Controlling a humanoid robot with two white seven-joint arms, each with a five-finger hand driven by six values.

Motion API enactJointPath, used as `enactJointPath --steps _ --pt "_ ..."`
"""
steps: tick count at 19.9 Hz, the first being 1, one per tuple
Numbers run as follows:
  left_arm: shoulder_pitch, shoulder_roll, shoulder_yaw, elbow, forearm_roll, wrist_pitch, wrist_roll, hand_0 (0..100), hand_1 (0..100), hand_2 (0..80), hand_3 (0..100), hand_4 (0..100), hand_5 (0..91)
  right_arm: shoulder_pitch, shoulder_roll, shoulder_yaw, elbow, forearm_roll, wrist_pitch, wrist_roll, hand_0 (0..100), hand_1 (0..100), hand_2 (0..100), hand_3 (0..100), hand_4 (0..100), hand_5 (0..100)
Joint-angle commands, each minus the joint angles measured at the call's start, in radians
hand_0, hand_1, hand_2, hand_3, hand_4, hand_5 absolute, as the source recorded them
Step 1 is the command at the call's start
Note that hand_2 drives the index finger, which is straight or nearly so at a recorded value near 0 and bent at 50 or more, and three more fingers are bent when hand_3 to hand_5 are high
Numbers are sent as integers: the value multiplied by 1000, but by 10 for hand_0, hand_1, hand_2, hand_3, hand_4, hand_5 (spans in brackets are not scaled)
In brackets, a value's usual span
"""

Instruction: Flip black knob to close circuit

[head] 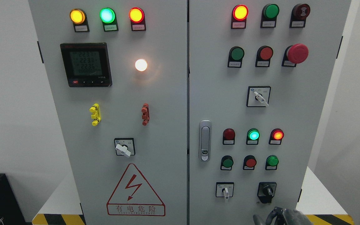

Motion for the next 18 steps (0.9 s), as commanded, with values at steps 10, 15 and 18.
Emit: enactJointPath --steps 10,15,18 --pt "20 0 0 0 0 -4 0 120 556 0 0 0 0 174 64 -176 -79 -643 -143 -8 0 41 0 83 0 0" --pt "20 0 0 0 0 -4 0 120 556 0 0 0 0 190 86 -216 -68 -717 -184 60 0 28 0 0 0 0" --pt "20 0 0 0 0 -4 0 120 556 0 0 0 0 196 93 -216 -64 -718 -189 63 0 18 0 0 0 0"
